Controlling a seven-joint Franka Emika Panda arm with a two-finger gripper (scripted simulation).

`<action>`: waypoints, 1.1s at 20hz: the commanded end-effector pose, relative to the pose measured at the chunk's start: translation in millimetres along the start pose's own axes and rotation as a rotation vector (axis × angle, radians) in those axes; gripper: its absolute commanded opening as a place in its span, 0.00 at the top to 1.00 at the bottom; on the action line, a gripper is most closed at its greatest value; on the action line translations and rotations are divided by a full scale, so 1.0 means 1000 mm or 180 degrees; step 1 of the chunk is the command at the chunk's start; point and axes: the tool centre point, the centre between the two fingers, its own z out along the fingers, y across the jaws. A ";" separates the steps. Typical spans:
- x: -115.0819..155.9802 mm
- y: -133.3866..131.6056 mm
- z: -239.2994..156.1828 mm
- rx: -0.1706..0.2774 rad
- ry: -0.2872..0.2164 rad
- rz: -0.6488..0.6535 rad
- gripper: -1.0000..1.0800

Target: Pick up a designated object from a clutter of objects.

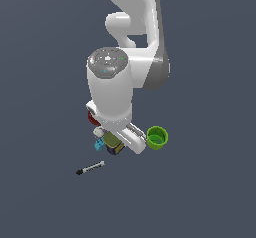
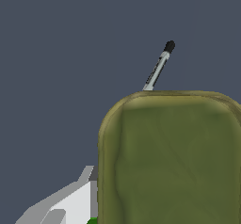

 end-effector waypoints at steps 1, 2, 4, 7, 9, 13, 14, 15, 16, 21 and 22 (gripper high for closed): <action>0.009 0.020 -0.026 0.0012 0.0009 -0.0001 1.00; 0.012 0.028 -0.035 0.0012 0.0009 -0.0001 1.00; 0.019 0.044 -0.054 0.0012 0.0009 -0.0001 1.00; 0.029 0.068 -0.082 0.0012 0.0009 -0.0001 1.00; 0.036 0.083 -0.100 0.0012 0.0009 -0.0001 1.00; 0.051 0.113 -0.136 0.0012 0.0009 -0.0001 1.00; 0.054 0.120 -0.145 0.0011 0.0011 -0.0001 1.00; 0.057 0.127 -0.152 0.0011 0.0011 -0.0001 1.00; 0.060 0.132 -0.160 0.0009 0.0012 -0.0002 1.00; 0.072 0.154 -0.186 0.0008 0.0014 -0.0002 1.00; 0.074 0.157 -0.190 0.0008 0.0014 -0.0002 1.00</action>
